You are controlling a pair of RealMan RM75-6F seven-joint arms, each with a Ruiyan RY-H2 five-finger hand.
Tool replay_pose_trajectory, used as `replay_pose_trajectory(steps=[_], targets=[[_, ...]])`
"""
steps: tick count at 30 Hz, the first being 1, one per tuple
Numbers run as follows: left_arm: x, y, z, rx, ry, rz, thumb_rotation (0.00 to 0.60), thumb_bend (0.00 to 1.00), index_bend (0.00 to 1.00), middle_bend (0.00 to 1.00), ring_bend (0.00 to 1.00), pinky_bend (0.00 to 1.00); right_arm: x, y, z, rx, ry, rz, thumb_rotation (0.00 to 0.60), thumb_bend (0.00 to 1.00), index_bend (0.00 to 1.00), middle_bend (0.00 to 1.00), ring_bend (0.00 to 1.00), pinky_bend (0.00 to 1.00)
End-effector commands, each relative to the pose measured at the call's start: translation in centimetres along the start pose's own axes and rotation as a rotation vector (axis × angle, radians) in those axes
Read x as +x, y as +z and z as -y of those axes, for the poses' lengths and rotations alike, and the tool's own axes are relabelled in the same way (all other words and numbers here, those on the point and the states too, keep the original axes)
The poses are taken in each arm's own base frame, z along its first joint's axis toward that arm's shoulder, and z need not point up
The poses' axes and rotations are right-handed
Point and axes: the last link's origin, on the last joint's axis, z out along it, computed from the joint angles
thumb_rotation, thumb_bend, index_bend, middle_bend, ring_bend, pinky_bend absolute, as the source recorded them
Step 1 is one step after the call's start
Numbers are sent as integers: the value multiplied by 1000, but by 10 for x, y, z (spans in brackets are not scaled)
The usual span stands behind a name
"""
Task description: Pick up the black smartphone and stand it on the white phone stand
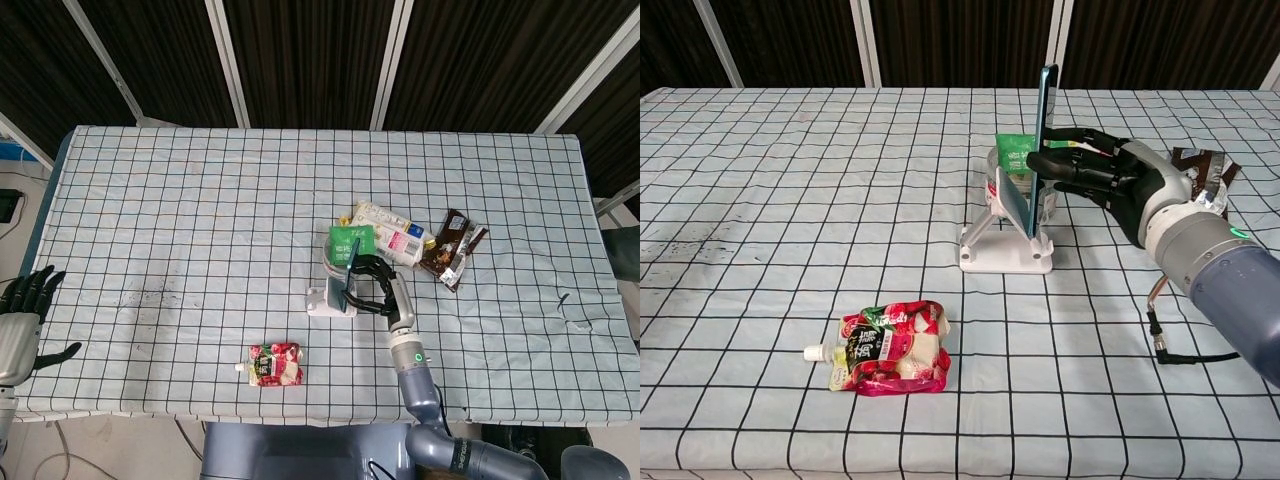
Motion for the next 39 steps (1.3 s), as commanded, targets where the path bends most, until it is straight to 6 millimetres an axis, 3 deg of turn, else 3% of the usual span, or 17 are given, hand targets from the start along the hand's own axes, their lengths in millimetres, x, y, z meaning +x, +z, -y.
replay_pose_trajectory(steps=[1,13,39], targets=[[0,0,0,1,-1,0,600,0,0,0,0,0,0,0,-1,1,-3,0,600,1000,752,630,374,204],[0,0,0,2,-4,2,600,0,0,0,0,0,-2,1,-4,6,-26,5,600,993,696,565,298,190],[0,1,1,15,-11,4,600,0,0,0,0,0,-3,-2,-8,16,-56,2,600,695,590,486,214,187]])
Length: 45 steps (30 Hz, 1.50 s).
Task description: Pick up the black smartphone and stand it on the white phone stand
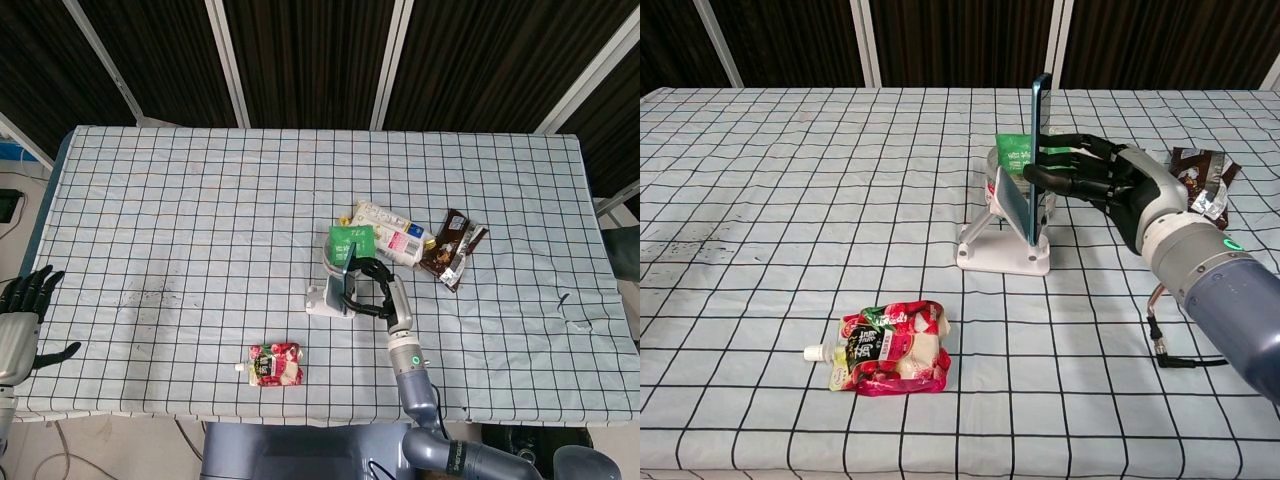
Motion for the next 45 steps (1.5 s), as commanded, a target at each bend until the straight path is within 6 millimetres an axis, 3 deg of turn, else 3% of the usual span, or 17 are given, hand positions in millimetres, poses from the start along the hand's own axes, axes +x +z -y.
replay_pose_trajectory(steps=[1,11,27,45], targets=[[0,0,0,1,-1,0,600,0,0,0,0,0,0,0,1,4,-6,-3,600,686,588,485,213,187],[0,0,0,3,-2,2,600,0,0,0,0,0,1,0,1,6,-8,-11,600,593,579,477,205,187],[0,0,0,7,-5,6,600,0,0,0,0,0,0,1,1,3,-26,-12,600,354,525,433,153,186],[0,1,0,11,-8,6,600,0,0,0,0,0,0,0,2,6,-32,-21,600,237,489,404,123,186]])
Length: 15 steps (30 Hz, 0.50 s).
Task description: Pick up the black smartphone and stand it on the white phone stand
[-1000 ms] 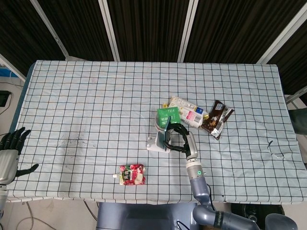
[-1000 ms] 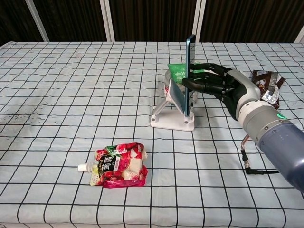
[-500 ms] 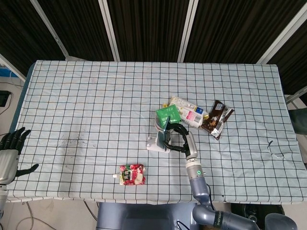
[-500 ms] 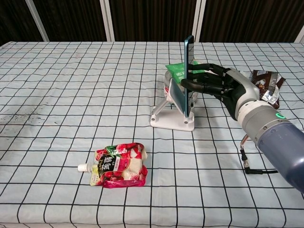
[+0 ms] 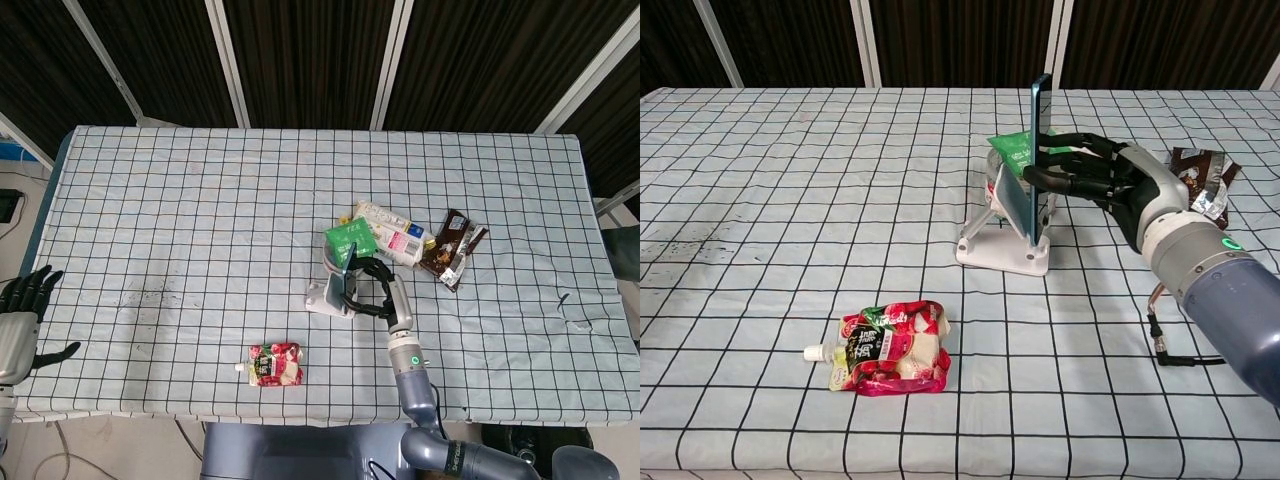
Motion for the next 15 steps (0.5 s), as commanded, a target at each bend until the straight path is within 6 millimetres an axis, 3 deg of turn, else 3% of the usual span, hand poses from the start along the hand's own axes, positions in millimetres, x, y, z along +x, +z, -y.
replay_pose_trajectory(steps=[1,8,15], targets=[[0,0,0,1,-1,1,600,0,0,0,0,0,0,0,0,0,-1,1,600,231,489,403,123,187],[0,0,0,1,-1,1,600,0,0,0,0,0,0,-2,0,4,-7,3,600,160,458,380,98,186],[0,0,0,2,-2,1,600,0,0,0,0,0,0,-3,0,5,-12,-1,600,157,434,361,79,186]])
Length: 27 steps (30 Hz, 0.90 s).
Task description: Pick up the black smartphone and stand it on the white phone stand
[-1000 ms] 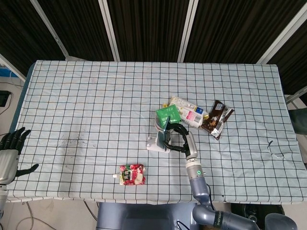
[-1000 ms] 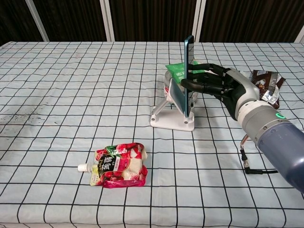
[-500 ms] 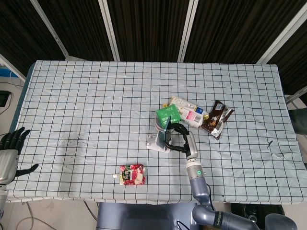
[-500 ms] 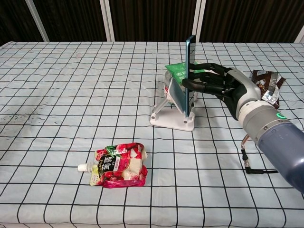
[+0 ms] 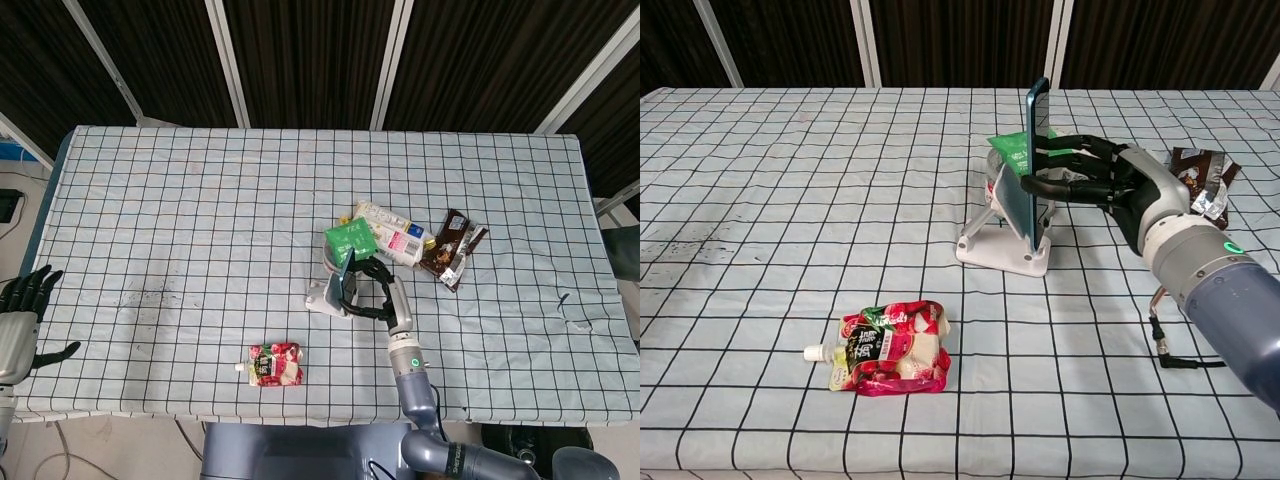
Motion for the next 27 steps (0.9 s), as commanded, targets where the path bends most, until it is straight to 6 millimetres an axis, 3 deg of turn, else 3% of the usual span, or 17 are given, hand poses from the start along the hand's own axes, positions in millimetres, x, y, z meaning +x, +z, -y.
replay_pose_trajectory(steps=[1,8,17,27], targets=[[0,0,0,0,0,0,600,0,0,0,0,0,0,0,0,1,-1,-1,600,155,427,357,74,185],[0,0,0,0,1,1,600,0,0,0,0,0,0,-2,0,0,-11,3,600,122,310,268,9,176],[0,0,0,2,-2,1,600,0,0,0,0,0,0,-4,-1,-5,-20,5,600,116,225,195,0,162],[0,0,0,4,-6,2,600,0,0,0,0,0,1,-5,-1,-8,-21,2,600,116,213,182,0,162]])
